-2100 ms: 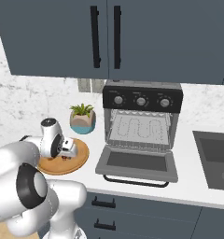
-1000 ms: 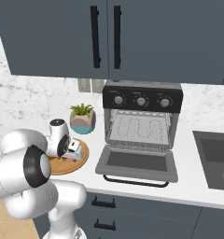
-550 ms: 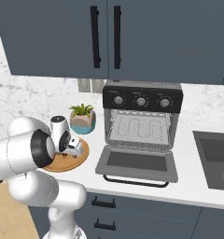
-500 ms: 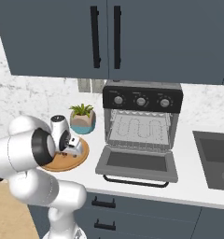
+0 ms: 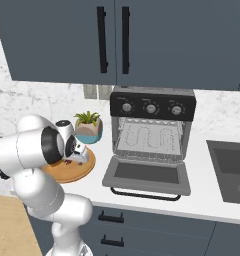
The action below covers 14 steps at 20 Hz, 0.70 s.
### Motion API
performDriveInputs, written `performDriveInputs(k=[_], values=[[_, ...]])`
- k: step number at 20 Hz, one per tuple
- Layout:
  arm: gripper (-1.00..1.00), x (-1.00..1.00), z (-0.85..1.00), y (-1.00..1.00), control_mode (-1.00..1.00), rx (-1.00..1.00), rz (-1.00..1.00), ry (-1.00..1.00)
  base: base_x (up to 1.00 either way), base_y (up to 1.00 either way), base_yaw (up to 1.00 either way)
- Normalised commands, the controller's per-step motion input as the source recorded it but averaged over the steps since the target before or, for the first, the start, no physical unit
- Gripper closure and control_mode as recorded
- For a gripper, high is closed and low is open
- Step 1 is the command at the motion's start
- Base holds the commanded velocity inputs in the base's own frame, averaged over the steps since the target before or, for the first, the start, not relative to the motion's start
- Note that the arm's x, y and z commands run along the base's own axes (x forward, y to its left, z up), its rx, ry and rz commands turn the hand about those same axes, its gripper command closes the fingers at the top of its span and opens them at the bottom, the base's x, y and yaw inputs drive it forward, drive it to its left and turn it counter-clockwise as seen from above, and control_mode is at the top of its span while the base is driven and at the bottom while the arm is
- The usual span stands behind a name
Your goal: Pick up the kebab skewer and baguette bread, and place them inside the toaster oven. Close the toaster oven door and start by setting the timer.
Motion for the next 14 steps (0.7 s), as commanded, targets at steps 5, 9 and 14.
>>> performDriveInputs(k=[5, 9, 14], values=[[1.00, 0.01, -0.31, 0.00, -1.00, 0.00, 0.00, 0.00, 0.00, 0.00, 0.00], [1.00, 0.00, -0.02, 0.00, -1.00, 0.00, 0.00, 0.00, 0.00, 0.00, 0.00], [1.00, 0.00, 0.00, 0.00, -1.00, 0.00, 0.00, 0.00, 0.00, 0.00, 0.00]])
